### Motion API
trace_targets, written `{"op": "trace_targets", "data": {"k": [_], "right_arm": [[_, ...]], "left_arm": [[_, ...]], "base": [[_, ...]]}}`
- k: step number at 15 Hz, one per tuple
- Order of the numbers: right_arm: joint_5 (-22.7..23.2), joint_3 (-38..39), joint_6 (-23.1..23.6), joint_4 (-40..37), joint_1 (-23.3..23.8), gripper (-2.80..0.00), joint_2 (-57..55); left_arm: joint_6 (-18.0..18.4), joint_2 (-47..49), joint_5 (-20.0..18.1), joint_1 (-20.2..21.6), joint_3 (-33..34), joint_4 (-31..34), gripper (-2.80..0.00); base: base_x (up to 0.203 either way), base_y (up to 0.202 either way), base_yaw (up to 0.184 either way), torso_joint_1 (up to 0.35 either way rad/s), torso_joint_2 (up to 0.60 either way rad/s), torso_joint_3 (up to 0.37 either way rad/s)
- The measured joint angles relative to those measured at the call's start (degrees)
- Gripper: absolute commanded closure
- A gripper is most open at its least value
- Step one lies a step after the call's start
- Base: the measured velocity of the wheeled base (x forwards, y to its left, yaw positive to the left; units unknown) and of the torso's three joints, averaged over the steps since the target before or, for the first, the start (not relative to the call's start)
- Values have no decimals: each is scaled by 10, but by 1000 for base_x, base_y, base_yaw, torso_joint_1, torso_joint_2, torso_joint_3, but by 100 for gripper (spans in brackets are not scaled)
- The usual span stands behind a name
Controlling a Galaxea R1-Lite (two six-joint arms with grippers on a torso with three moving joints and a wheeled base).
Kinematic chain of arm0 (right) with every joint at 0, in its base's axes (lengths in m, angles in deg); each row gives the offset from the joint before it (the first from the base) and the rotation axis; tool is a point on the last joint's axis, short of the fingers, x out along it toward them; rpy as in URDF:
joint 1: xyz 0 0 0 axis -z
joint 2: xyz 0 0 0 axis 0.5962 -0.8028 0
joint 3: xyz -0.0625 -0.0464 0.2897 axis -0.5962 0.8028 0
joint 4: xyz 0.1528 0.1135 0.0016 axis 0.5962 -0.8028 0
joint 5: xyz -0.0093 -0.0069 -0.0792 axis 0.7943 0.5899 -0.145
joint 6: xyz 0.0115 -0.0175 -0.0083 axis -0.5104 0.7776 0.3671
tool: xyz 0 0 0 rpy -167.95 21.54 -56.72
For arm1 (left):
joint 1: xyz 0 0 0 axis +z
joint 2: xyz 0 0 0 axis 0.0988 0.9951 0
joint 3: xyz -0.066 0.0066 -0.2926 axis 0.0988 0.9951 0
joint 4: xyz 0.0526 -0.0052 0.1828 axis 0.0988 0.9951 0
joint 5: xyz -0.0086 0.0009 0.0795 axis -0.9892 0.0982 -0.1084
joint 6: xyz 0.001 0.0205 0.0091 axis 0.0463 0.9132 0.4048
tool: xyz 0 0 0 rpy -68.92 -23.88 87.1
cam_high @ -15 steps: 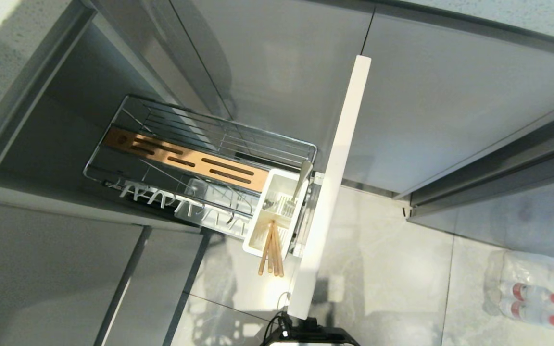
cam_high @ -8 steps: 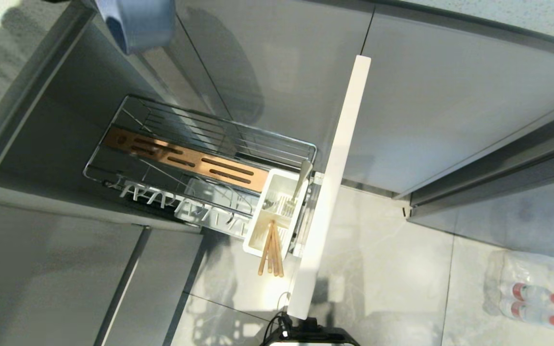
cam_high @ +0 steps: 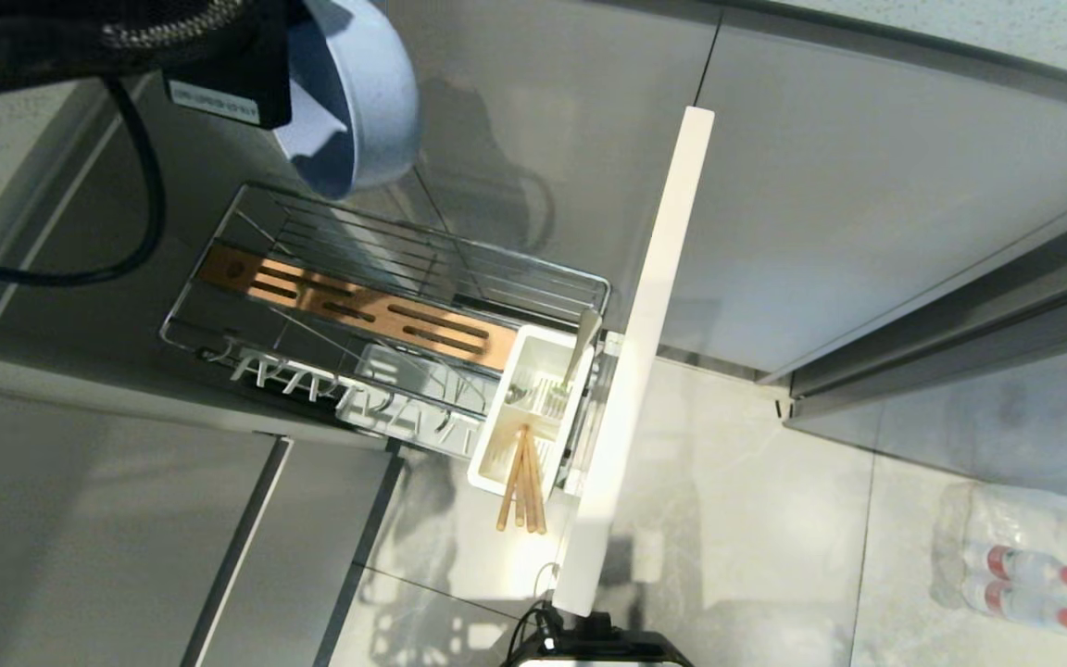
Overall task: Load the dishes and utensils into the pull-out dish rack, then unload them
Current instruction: Pick up the bowl and place it in the cupboard
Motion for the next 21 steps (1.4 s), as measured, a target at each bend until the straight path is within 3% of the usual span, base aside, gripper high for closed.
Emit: {"op": "trace_targets", "data": {"k": [11,16,21], "right_arm": [[0,0,0,0,0,0,0],[0,0,0,0,0,0,0],[0,0,0,0,0,0,0]], "left_arm": [[-1,19,46,1,193,-228,0],[3,33,42,10,279,-390,0],[40,59,13,29,360,-570,0]], "base": [[0,0,0,0,0,0],[0,0,0,0,0,0],[0,0,0,0,0,0]]}}
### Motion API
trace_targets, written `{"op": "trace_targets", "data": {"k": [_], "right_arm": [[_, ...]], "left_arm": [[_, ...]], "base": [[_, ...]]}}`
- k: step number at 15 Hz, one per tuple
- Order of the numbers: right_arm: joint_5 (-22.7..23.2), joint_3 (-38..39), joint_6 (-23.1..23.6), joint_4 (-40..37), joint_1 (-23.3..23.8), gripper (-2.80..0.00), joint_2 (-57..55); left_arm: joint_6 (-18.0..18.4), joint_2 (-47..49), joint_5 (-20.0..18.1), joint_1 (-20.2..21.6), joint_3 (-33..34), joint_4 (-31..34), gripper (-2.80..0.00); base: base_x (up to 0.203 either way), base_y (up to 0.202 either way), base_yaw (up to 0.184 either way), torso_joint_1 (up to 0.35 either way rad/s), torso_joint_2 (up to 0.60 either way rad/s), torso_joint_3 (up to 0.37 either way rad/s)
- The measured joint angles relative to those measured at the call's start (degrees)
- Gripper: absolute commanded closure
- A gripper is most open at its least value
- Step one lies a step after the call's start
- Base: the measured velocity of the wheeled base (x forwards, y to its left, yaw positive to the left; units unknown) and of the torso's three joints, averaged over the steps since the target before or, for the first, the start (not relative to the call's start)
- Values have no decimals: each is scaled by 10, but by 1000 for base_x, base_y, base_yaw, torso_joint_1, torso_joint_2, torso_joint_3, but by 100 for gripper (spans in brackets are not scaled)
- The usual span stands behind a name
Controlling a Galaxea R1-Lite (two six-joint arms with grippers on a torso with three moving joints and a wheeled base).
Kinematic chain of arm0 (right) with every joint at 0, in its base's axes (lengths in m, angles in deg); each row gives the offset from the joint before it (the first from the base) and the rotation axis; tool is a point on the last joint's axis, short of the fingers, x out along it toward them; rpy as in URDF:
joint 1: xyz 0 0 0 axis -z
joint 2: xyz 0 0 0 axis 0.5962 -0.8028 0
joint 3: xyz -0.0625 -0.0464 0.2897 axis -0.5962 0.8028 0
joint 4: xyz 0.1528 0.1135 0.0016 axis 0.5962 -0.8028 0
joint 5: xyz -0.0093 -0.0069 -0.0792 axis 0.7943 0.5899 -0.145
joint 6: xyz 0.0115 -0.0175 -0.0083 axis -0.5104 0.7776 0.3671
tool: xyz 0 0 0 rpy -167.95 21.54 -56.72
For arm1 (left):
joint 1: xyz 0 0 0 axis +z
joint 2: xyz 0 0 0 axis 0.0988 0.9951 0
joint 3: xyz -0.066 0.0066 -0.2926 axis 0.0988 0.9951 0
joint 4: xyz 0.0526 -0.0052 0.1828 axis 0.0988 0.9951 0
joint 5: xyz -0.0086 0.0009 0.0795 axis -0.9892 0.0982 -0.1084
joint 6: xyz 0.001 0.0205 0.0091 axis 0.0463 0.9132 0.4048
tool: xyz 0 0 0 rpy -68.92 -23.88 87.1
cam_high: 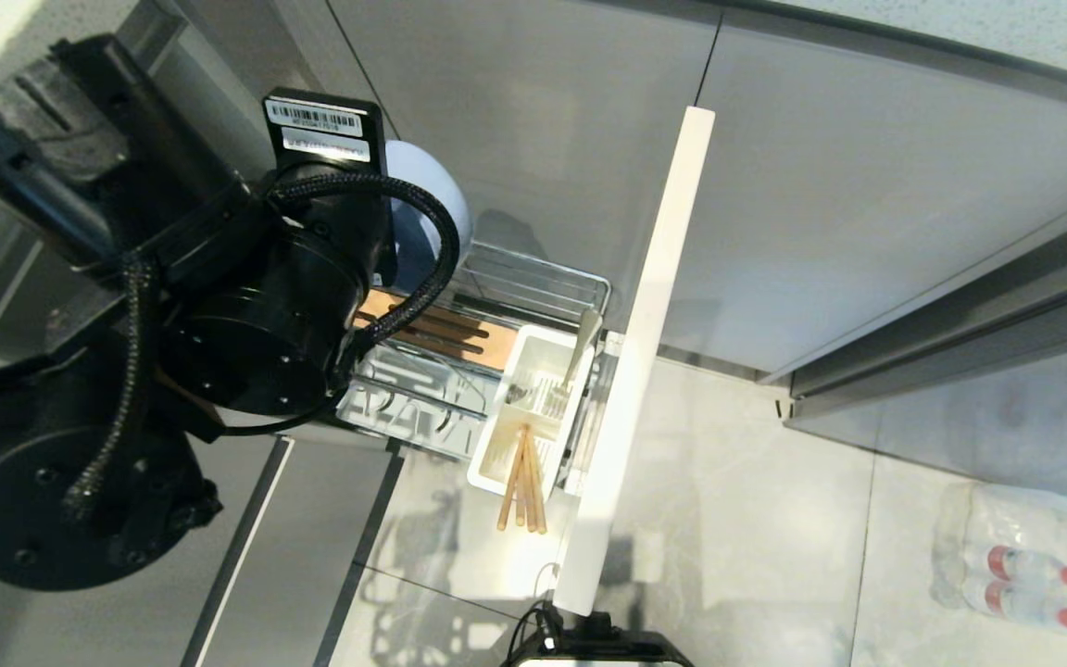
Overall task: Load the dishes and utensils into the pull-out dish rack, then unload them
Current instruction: Pick up the bowl and place it in the cupboard
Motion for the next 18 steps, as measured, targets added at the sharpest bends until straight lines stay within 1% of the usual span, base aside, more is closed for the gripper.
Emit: {"op": "trace_targets", "data": {"k": [2,4,5,10,11,15,16,18], "right_arm": [[0,0,0,0,0,0,0],[0,0,0,0,0,0,0],[0,0,0,0,0,0,0],[0,0,0,0,0,0,0],[0,0,0,0,0,0,0],[0,0,0,0,0,0,0],[0,0,0,0,0,0,0],[0,0,0,0,0,0,0]], "left_arm": [[3,18,-1,12,16,-50,0],[3,36,-2,25,28,-87,0],[2,44,-9,32,31,-89,0],[-3,68,-67,62,40,-90,0],[-6,72,-70,67,41,-91,0],[-55,82,-77,82,43,-94,0],[-59,84,-77,85,44,-102,0],[-63,86,-78,88,52,-150,0]], "base": [[0,0,0,0,0,0],[0,0,0,0,0,0],[0,0,0,0,0,0],[0,0,0,0,0,0],[0,0,0,0,0,0],[0,0,0,0,0,0],[0,0,0,0,0,0],[0,0,0,0,0,0]]}}
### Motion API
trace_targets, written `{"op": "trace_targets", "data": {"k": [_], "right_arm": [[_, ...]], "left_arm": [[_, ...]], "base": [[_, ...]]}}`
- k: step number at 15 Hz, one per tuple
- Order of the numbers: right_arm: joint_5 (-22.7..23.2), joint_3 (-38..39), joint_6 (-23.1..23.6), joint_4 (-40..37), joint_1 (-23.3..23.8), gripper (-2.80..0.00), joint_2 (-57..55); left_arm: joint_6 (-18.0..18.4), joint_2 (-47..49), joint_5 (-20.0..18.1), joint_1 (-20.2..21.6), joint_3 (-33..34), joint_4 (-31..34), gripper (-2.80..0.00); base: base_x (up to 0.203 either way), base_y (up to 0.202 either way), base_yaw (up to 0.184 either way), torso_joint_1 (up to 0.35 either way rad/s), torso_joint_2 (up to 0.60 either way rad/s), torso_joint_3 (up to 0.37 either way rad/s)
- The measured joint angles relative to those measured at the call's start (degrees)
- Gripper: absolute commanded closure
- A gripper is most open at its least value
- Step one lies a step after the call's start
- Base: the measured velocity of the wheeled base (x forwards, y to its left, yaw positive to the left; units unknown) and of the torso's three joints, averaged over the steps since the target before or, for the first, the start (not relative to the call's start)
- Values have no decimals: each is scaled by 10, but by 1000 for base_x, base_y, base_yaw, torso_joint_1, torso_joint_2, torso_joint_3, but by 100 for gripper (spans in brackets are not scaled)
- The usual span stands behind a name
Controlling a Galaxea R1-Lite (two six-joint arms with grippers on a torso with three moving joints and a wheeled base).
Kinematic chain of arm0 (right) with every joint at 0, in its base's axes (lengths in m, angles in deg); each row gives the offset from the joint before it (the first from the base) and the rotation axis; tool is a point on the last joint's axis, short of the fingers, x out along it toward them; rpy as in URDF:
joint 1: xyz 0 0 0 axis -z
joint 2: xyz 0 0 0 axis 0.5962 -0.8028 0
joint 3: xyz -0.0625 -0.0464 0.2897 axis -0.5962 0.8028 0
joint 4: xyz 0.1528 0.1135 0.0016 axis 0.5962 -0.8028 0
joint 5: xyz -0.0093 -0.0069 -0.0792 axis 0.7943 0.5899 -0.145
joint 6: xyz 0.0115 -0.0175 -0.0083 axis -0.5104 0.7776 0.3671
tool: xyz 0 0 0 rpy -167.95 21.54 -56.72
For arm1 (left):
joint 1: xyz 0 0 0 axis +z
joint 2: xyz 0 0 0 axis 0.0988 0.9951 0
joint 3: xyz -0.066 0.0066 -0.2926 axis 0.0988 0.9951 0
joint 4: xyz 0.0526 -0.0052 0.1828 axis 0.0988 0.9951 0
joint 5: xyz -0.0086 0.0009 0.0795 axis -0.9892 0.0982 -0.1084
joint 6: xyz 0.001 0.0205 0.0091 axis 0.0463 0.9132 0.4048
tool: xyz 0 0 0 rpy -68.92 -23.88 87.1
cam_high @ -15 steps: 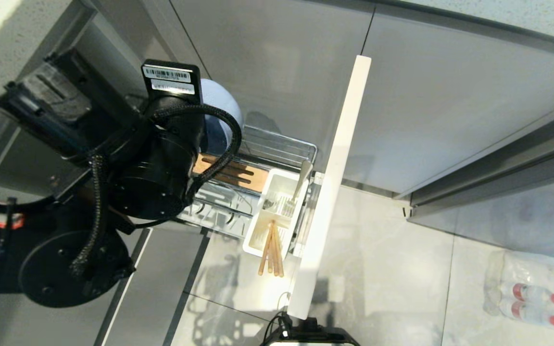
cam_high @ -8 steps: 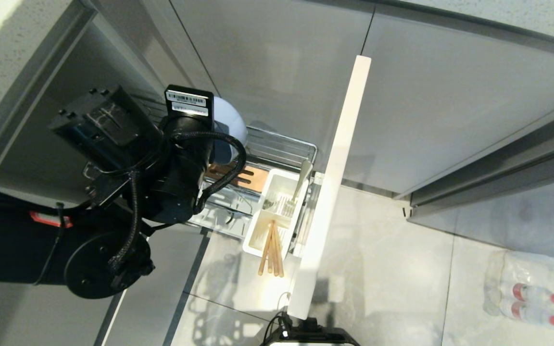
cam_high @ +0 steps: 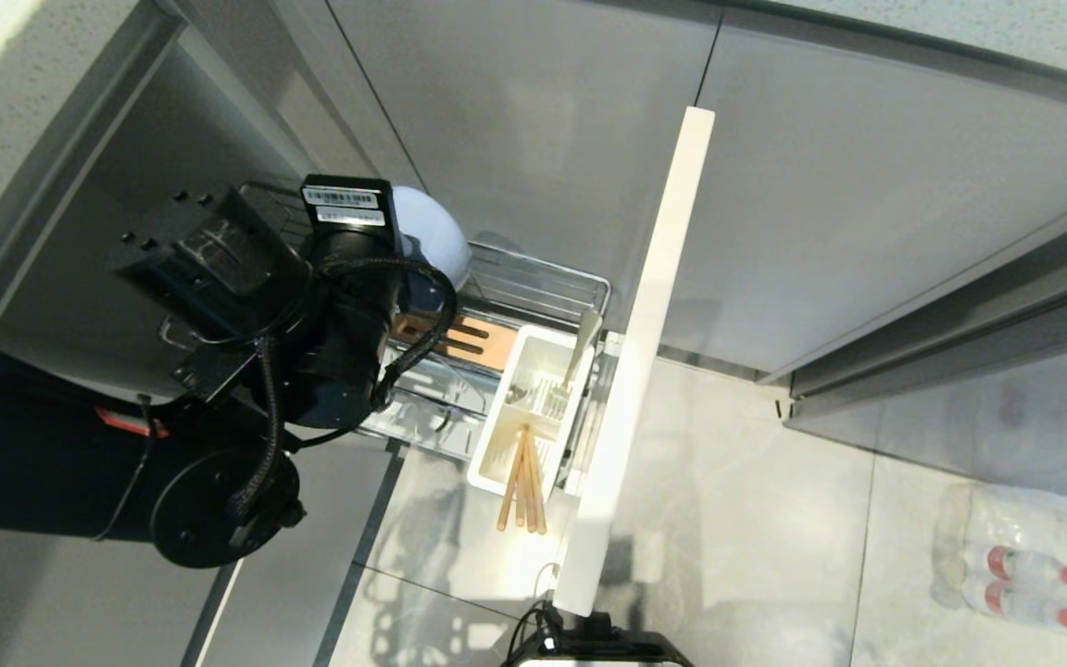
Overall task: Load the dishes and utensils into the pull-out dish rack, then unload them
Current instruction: Pick up the bowl and place it in the cupboard
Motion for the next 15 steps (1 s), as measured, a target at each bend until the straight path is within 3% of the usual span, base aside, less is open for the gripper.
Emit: {"op": "trace_targets", "data": {"k": [2,8,15], "right_arm": [[0,0,0,0,0,0,0],[0,0,0,0,0,0,0],[0,0,0,0,0,0,0]], "left_arm": [[2,3,-9,4,6,-47,0],[-5,14,-15,7,9,-47,0],[-50,27,-16,13,17,-46,0]], "base": [[0,0,0,0,0,0],[0,0,0,0,0,0],[0,0,0,0,0,0]]}}
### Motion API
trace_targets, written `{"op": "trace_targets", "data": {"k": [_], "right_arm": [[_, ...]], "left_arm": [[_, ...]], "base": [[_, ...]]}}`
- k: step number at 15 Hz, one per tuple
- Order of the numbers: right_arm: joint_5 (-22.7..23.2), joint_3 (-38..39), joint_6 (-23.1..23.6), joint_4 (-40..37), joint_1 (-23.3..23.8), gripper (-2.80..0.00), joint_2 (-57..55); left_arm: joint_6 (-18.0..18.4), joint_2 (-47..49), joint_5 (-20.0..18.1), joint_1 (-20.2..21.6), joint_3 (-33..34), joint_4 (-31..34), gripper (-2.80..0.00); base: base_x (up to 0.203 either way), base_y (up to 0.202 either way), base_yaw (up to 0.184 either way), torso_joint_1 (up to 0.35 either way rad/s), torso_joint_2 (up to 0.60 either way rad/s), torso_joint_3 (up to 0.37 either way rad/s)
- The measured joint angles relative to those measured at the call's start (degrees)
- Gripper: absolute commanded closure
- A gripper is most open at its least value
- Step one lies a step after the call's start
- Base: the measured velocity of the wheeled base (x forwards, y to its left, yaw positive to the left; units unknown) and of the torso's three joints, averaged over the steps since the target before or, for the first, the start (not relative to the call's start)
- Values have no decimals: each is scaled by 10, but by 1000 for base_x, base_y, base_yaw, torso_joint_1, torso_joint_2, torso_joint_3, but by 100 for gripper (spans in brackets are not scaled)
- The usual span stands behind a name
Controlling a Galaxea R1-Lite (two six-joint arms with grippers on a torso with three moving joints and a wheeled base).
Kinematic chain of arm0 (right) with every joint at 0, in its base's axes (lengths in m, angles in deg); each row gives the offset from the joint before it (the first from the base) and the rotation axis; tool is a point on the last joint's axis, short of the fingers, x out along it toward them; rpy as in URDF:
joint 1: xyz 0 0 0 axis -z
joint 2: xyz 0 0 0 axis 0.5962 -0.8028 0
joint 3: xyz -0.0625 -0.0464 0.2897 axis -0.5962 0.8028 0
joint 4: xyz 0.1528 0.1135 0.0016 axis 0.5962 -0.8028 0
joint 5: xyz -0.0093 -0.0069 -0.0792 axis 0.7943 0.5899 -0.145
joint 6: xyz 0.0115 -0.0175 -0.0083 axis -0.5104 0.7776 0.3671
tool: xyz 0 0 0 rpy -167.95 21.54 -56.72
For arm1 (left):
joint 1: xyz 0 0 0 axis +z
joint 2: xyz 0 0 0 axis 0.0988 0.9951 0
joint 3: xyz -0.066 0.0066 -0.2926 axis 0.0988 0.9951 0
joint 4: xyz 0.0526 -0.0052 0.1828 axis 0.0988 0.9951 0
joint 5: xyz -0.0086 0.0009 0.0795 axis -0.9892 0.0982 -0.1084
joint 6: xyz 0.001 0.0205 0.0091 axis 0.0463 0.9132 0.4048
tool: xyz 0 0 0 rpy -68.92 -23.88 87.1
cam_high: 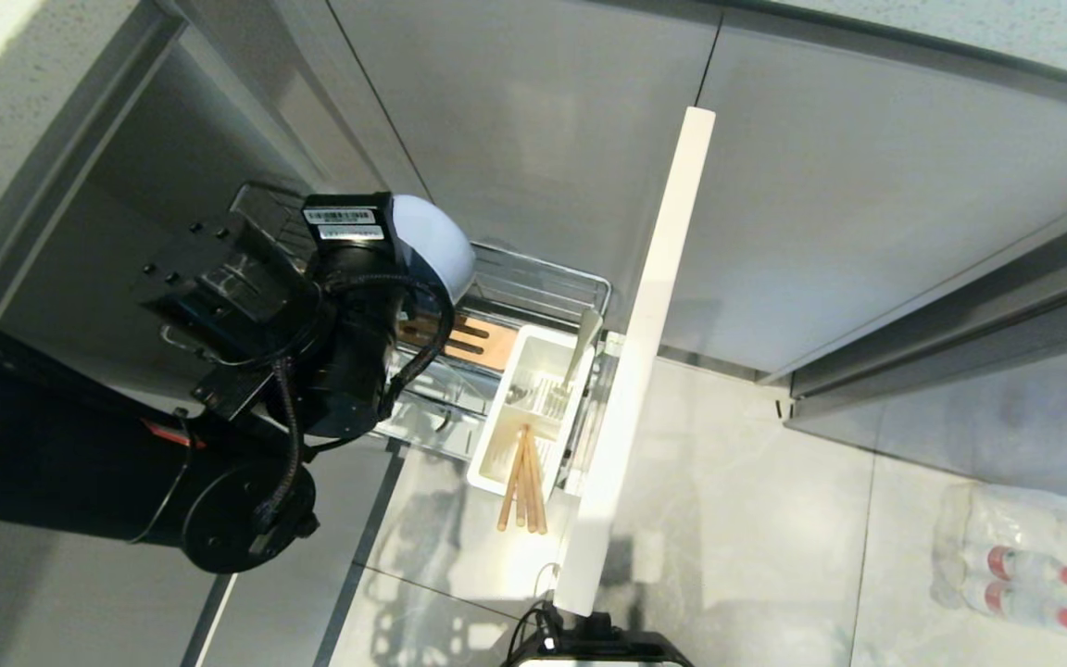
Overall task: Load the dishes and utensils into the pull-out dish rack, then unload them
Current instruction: Pick up the bowl and place it in the cupboard
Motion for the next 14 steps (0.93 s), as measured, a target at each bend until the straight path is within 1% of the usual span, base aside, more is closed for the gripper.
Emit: {"op": "trace_targets", "data": {"k": [3,7,8,9,14], "right_arm": [[0,0,0,0,0,0,0],[0,0,0,0,0,0,0],[0,0,0,0,0,0,0],[0,0,0,0,0,0,0],[0,0,0,0,0,0,0]], "left_arm": [[-4,6,0,1,2,-2,0],[-32,11,0,3,4,8,0],[-50,11,0,5,4,23,0],[-61,11,0,6,4,35,0],[-77,12,1,14,9,44,0]], "base": [[0,0,0,0,0,0],[0,0,0,0,0,0],[0,0,0,0,0,0],[0,0,0,0,0,0],[0,0,0,0,0,0]]}}
